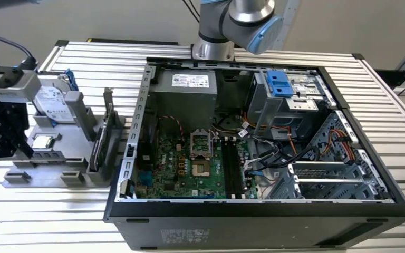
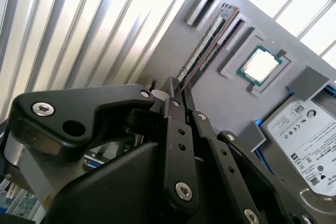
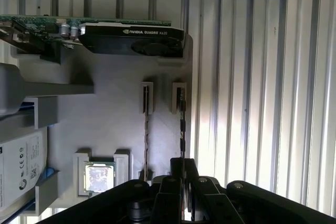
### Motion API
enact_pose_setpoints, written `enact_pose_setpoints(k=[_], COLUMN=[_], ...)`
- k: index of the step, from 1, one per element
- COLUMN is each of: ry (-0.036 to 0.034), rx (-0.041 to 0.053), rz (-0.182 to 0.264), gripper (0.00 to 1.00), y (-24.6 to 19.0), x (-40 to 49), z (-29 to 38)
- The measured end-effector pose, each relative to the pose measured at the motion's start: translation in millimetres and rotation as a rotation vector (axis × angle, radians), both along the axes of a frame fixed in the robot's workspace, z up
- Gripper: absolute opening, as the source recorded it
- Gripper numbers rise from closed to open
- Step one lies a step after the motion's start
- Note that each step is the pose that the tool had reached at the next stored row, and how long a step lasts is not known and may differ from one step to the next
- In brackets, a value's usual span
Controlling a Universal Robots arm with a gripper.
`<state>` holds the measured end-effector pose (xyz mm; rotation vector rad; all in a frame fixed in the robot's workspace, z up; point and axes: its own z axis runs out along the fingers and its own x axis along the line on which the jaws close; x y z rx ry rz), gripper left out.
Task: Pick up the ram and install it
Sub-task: 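Pick up the ram and move it above insertion slot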
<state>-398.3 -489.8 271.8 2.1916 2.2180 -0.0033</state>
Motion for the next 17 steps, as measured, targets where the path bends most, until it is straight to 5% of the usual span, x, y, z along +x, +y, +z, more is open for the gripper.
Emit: enact_pose_setpoints(k=[17], ry=[0.0001], rx=[-0.0001], rz=[0.0], gripper=[0.0], y=[0.0], x=[0.0], z=[8.3])
